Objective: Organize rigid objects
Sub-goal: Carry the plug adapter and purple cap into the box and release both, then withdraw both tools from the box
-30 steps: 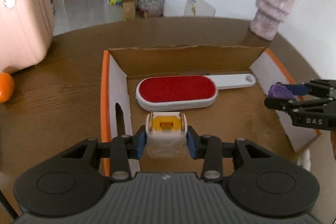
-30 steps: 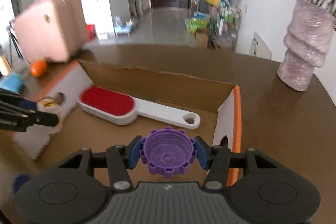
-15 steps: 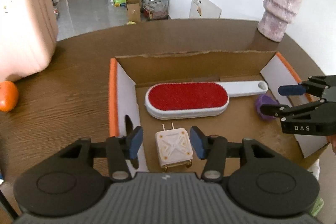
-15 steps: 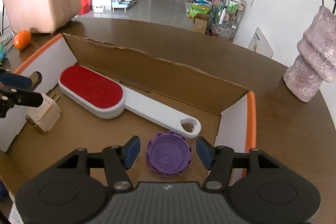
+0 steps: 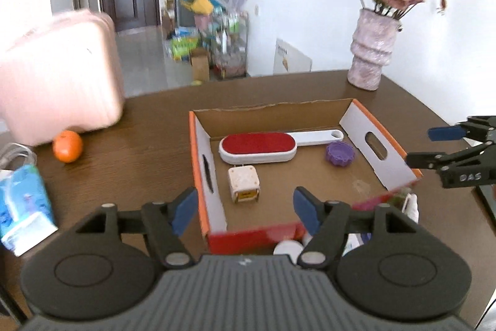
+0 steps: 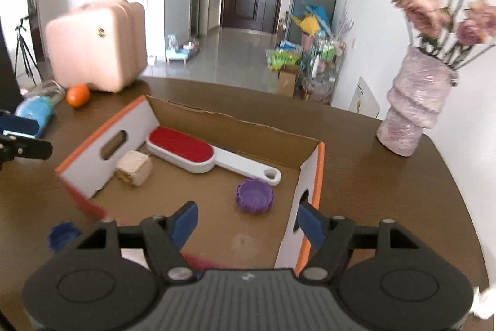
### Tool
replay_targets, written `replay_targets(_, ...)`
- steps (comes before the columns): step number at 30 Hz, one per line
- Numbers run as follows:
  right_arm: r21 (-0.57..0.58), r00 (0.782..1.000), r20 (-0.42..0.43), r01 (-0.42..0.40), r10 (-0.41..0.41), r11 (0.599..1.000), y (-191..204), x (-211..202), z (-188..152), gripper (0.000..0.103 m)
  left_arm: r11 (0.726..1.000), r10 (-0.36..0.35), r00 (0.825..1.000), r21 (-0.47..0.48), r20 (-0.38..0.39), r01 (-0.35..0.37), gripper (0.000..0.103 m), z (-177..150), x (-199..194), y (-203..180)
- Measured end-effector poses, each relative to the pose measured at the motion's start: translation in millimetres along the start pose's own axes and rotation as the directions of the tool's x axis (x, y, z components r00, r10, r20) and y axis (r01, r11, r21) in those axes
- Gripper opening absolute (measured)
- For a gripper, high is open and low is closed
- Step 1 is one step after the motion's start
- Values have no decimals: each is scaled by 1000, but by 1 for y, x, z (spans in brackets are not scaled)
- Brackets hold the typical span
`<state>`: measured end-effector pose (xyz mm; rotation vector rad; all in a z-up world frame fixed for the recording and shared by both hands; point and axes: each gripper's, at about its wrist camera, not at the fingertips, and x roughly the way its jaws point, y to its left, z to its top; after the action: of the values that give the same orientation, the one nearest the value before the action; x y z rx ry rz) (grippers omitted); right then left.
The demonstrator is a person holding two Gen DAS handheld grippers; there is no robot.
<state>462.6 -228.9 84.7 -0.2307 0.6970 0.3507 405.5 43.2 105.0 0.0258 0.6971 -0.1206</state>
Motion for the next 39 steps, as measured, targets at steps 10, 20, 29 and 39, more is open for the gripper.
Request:
replay_targets(10,131,977,209,7,-34,991,27,-106,-109,84,994,102,978,-65,183,-91,96,-126,-87,-21)
replay_targets(20,307,952,297,-18,-78,951,67,-142,-248,92,974,174,968,-176,181,-142,100,-247,-127,-56)
replay_targets(29,276,966,260,-61,-14,959,89,-123,-267,91,982,166,974,-112,151,-150,100,-245,-110,-65)
replay_targets(39,271,965,254,-7,-65,962,71,-99,-236,81,984,163,981,-93,105,-153,98,-201,-58,-54)
